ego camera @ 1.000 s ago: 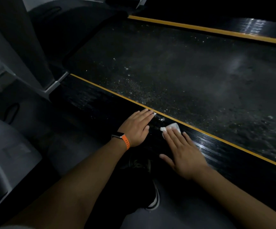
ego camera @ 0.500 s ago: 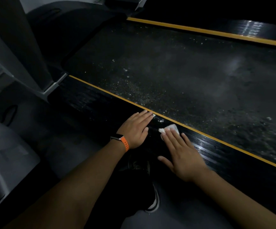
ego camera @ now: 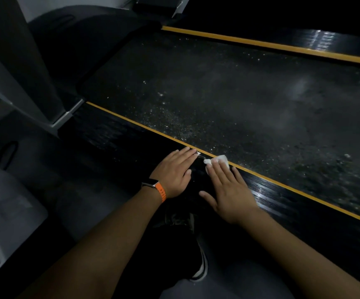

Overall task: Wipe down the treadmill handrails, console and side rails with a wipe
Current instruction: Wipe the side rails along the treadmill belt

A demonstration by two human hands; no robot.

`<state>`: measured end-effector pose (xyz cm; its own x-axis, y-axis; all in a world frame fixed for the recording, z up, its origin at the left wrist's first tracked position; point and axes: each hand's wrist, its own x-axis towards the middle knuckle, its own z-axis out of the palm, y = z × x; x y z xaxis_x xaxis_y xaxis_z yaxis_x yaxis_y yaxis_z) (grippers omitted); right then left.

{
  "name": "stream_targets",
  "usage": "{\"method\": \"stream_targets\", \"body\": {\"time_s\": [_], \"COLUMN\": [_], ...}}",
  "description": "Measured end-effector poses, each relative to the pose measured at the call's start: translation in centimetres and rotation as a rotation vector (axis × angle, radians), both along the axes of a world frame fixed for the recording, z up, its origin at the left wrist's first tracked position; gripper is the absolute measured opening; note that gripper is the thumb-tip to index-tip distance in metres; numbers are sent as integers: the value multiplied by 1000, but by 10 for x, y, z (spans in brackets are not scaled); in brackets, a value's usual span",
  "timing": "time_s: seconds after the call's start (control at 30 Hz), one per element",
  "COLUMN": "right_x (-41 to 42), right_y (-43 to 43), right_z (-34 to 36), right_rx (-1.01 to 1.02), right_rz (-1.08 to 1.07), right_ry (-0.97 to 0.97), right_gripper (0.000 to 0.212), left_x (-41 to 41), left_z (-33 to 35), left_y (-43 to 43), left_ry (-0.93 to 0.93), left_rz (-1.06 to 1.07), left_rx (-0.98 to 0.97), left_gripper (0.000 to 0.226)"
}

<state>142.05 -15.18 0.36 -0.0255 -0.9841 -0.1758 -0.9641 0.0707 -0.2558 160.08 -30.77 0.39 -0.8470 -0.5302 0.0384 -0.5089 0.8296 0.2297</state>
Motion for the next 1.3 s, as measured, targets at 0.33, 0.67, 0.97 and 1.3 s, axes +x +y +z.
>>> {"method": "stream_targets", "body": {"time_s": [0.33,0.67,0.97,1.3], "right_x": [3,-19,-46,-25], "right_y": [-15,17,4,-46], "right_z": [4,5,32,14], "right_rx": [0,8,-5,-302], "right_rz": [9,-27,83,-182], "right_ry": [1,-2,-109,-246], "right_gripper": [110,88,49,8], "left_x": [-1,-1,0,0], "left_z": [1,1,0,0], "left_y": [0,0,0,-1], "left_ry": [2,8,23,12], "left_rz": [8,10,3,5], "left_rx": [-9,-5,-4,2], "left_gripper": [62,59,59,59]}}
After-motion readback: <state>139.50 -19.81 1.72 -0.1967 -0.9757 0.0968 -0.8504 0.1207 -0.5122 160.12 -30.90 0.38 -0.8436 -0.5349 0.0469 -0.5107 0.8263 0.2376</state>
